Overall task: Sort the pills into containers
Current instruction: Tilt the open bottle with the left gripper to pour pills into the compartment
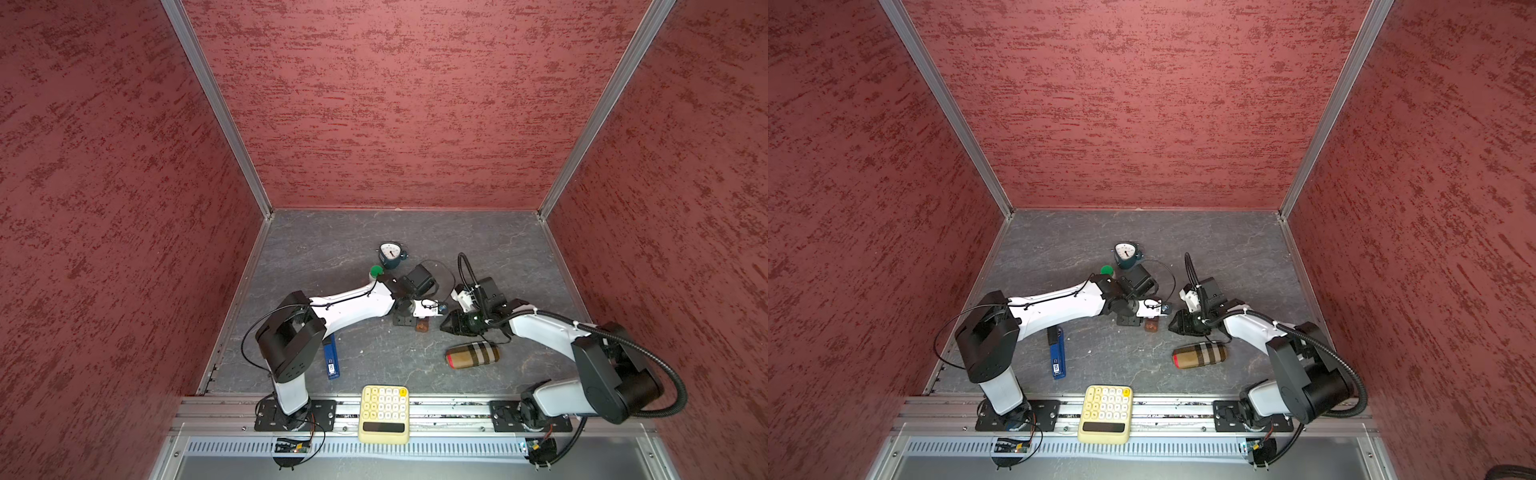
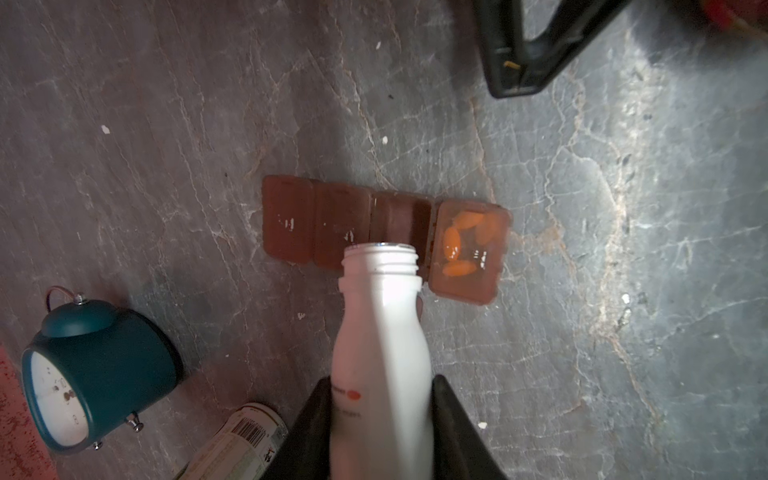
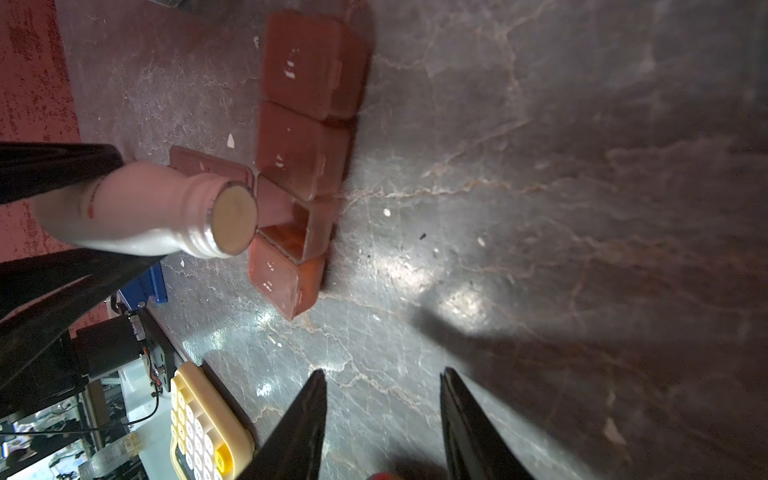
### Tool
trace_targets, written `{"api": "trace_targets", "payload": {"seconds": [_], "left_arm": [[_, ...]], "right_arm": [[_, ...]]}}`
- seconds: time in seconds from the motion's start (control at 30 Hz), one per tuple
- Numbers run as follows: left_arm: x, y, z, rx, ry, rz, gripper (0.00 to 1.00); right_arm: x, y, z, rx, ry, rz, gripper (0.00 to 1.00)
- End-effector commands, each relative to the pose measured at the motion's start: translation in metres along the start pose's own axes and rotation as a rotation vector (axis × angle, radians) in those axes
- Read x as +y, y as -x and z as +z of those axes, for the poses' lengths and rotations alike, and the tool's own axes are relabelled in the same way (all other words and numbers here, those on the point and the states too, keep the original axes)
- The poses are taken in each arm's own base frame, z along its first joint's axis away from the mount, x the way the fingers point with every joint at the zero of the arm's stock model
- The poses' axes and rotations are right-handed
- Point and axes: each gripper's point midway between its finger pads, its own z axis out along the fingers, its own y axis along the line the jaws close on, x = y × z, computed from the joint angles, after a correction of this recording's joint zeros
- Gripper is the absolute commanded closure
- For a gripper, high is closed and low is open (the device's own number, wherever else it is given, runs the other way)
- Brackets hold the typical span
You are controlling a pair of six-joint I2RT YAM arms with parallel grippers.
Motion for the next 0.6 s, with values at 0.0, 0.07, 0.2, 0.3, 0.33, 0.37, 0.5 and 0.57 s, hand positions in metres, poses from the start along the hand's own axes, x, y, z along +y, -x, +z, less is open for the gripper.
{"api": "trace_targets", "payload": {"seconds": [0.0, 0.07, 0.2, 0.3, 0.33, 0.37, 0.5, 0.57], "left_arm": [[-0.0001, 0.0016, 0.003, 0.019, -0.006, 0.02, 1.0], [0.0006, 0.0025, 0.0033, 0.019, -0.004, 0.024, 1.0], [0.0015, 0.0039, 0.0034, 0.024, 0.001, 0.031, 1.0], [0.0016, 0.0059, 0.0025, 0.013, 0.0, 0.029, 1.0], [0.0022, 0.0059, 0.0023, 0.012, 0.002, 0.028, 1.0], [0.0021, 0.0057, 0.0026, 0.013, 0.003, 0.028, 1.0], [0.0022, 0.0047, 0.0021, 0.009, 0.003, 0.02, 1.0], [0.0026, 0.0049, 0.0012, 0.004, 0.006, 0.018, 1.0]], "right_arm": [[0.0028, -0.0011, 0.0032, 0.0, 0.016, -0.025, 0.54], [0.0026, -0.0011, 0.0032, -0.001, 0.016, -0.024, 0.54], [0.0028, -0.0014, 0.0035, 0.001, 0.017, -0.024, 0.54], [0.0033, -0.0012, 0.0036, 0.001, 0.018, -0.026, 0.54], [0.0026, -0.0021, 0.0041, 0.003, 0.017, -0.025, 0.54], [0.0027, -0.0016, 0.0039, 0.002, 0.017, -0.025, 0.54], [0.0031, -0.0013, 0.0039, 0.001, 0.018, -0.025, 0.54], [0.003, -0.0013, 0.0038, 0.001, 0.018, -0.024, 0.54]]}}
